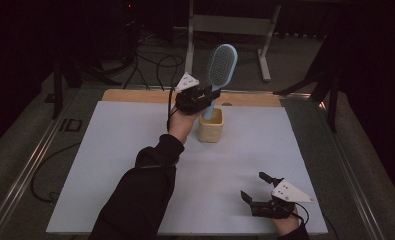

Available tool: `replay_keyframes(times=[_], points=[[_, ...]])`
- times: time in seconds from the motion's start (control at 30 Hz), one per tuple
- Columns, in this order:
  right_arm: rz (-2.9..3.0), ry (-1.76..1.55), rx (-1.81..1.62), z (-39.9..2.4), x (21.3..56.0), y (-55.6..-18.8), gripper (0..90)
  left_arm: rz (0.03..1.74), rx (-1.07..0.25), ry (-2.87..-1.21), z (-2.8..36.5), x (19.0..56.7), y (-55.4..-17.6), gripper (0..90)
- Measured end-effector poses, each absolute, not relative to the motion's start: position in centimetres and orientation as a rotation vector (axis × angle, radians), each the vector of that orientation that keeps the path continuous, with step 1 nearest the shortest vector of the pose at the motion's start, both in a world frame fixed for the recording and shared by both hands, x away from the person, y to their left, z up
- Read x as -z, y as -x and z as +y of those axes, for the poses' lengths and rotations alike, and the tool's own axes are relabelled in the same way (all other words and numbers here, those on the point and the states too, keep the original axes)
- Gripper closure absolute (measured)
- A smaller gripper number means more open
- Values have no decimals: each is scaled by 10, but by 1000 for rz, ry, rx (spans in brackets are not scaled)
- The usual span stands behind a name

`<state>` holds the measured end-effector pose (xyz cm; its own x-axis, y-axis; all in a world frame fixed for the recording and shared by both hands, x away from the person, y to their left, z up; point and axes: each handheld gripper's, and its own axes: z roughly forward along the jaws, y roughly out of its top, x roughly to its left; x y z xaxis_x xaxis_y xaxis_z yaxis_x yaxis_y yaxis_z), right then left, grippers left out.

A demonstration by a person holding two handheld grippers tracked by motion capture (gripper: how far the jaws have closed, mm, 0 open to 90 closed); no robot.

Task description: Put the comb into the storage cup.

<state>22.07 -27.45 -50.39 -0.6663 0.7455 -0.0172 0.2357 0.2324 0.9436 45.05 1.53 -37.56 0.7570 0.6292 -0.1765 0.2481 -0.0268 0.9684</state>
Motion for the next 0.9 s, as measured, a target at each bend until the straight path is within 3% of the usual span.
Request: replay_keyframes(times=[0.9], points=[[2041, -896, -1457, -275, 504, -220, 89, 736, -351, -1505, 10, 414, -482, 702]])
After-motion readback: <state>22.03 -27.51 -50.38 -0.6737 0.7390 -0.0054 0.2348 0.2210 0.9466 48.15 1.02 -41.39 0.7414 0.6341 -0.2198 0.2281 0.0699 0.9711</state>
